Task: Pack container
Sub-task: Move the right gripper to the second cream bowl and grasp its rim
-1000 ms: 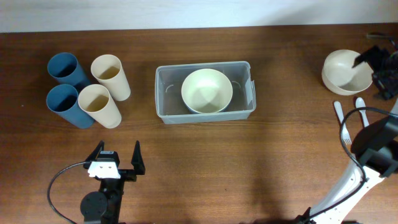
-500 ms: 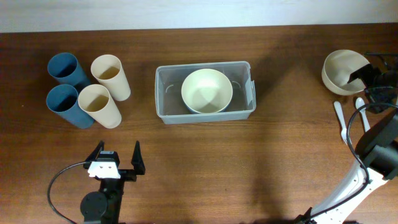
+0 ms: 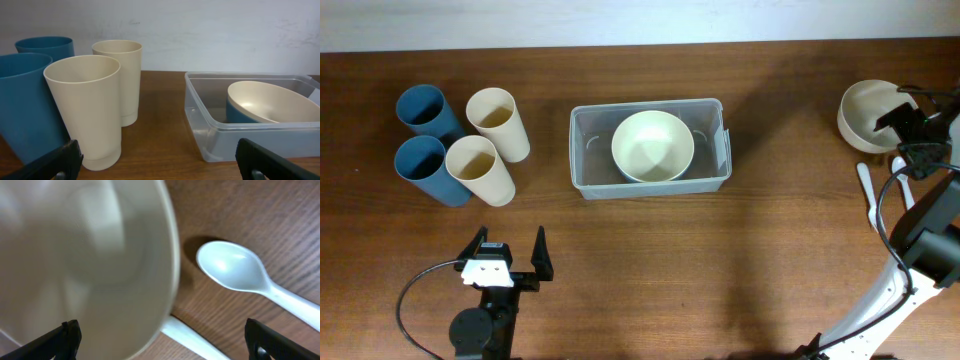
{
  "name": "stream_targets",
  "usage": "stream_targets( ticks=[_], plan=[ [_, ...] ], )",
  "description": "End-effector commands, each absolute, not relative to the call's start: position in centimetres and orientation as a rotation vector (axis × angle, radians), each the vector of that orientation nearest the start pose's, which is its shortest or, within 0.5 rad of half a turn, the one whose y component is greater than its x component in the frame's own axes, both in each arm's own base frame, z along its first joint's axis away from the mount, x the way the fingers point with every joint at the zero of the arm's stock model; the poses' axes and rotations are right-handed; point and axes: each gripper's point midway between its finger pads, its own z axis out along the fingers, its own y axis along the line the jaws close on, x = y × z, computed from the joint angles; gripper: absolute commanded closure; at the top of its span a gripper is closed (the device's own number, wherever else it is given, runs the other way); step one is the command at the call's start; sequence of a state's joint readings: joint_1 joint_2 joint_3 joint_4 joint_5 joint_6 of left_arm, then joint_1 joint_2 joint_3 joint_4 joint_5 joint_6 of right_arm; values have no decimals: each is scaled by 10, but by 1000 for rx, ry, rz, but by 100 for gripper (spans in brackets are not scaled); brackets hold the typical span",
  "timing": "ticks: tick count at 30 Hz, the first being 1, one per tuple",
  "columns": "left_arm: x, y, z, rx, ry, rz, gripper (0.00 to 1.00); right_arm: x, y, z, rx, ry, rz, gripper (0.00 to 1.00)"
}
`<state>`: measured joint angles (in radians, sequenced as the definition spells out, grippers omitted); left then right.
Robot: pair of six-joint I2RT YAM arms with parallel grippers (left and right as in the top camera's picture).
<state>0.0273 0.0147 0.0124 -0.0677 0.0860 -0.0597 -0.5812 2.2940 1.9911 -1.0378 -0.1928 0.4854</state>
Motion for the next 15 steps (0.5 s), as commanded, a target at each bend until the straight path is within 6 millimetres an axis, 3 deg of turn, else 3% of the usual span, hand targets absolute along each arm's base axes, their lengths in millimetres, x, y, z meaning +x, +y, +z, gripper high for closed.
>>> stream_targets(
  ticks=[1,6,15],
  plan=[
    [246,-9,159,9,1640,-84,0,449,-230,62,1373,2531,281,1],
    [246,-9,159,9,1640,-84,0,459,-222,62,1322,2542,220,1],
    [246,-9,159,9,1640,-84,0,457,-226,61,1376,2520,174,1]
  ],
)
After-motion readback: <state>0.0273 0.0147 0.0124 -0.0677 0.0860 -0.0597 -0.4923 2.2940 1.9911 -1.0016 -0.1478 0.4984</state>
